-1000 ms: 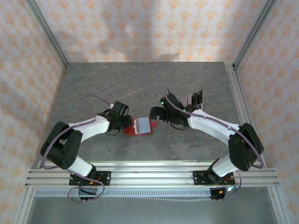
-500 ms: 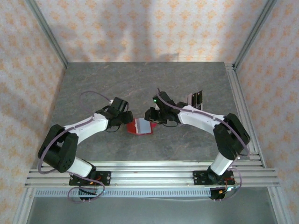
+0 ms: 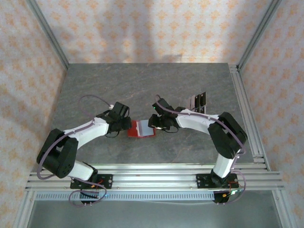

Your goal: Put the credit cards into the card holder

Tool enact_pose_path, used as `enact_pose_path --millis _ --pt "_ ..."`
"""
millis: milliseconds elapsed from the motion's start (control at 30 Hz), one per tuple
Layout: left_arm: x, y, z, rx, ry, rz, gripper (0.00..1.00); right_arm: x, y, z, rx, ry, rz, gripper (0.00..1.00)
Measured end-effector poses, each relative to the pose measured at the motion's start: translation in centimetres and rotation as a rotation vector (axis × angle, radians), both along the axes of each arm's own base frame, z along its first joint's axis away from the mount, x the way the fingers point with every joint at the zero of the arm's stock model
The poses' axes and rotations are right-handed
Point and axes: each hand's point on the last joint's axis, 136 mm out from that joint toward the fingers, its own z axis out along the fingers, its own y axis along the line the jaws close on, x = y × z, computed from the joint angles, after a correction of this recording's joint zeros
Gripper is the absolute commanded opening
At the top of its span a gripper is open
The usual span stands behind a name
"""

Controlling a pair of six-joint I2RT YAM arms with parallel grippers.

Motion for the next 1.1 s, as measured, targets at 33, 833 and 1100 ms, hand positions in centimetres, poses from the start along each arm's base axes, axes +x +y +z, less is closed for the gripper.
enact_pose_path --millis 33,833,1100 --pt "-0.3 0.1 -0.4 0.003 0.01 0.005 0.56 0.0 -0.1 -0.2 -0.008 0.002 -0.002 0.36" --pt "0.3 -0.3 -1.8 -0.007 0.015 0.004 0.55 0.6 2.1 3.1 -0.049 -0.099 0.068 0.39" --pt "1.1 -0.7 -1.4 -0.016 -0.001 0.001 0.55 2.2 3.5 1.8 -0.087 -0.1 0.095 0.4"
